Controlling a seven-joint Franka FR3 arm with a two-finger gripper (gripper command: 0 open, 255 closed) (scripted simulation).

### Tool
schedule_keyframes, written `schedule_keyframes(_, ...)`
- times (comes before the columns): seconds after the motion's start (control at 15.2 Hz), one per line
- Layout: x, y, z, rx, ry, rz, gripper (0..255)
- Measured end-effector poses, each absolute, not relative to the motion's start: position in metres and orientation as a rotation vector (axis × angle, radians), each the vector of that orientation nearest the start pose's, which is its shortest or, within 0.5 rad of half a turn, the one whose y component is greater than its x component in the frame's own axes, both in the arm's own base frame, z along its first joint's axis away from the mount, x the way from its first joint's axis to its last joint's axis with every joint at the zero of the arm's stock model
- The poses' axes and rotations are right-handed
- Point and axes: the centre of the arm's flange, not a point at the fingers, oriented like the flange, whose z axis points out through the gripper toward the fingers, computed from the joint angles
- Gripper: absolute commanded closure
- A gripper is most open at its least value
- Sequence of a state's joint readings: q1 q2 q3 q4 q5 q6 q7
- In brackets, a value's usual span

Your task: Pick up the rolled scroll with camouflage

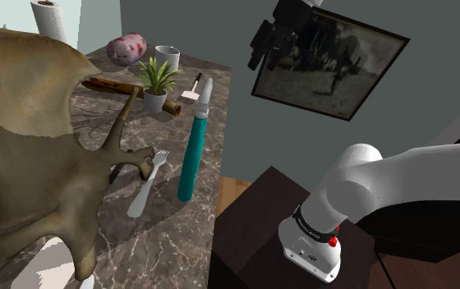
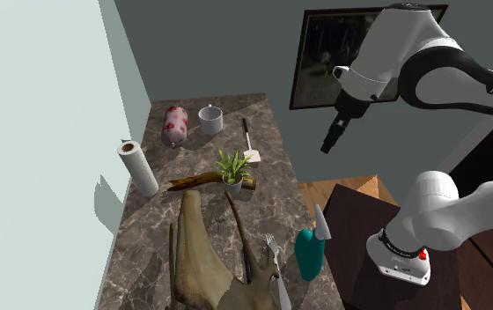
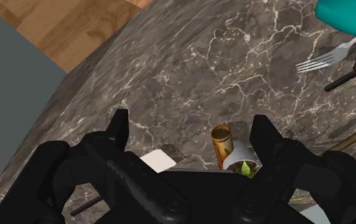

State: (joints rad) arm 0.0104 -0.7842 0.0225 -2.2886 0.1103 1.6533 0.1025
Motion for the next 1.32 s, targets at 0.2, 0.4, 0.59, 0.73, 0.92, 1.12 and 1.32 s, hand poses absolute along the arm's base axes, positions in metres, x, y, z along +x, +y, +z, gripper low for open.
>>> schedule_keyframes(0.2,0.332,0.025,0.624,-3.033,0.092,-0.206,0)
schedule_keyframes(0.4,0.365,0.035,0.611,-3.042,0.038,-0.183,0)
schedule_keyframes(0.59,0.404,0.044,0.599,-3.051,-0.020,-0.160,0)
schedule_keyframes(0.73,0.430,0.053,0.586,-3.057,-0.059,-0.143,0)
schedule_keyframes(0.92,0.467,0.069,0.572,-3.063,-0.118,-0.119,0)
schedule_keyframes(1.12,0.502,0.084,0.555,-3.069,-0.177,-0.094,0)
schedule_keyframes(1.32,0.535,0.099,0.540,-3.074,-0.236,-0.070,0)
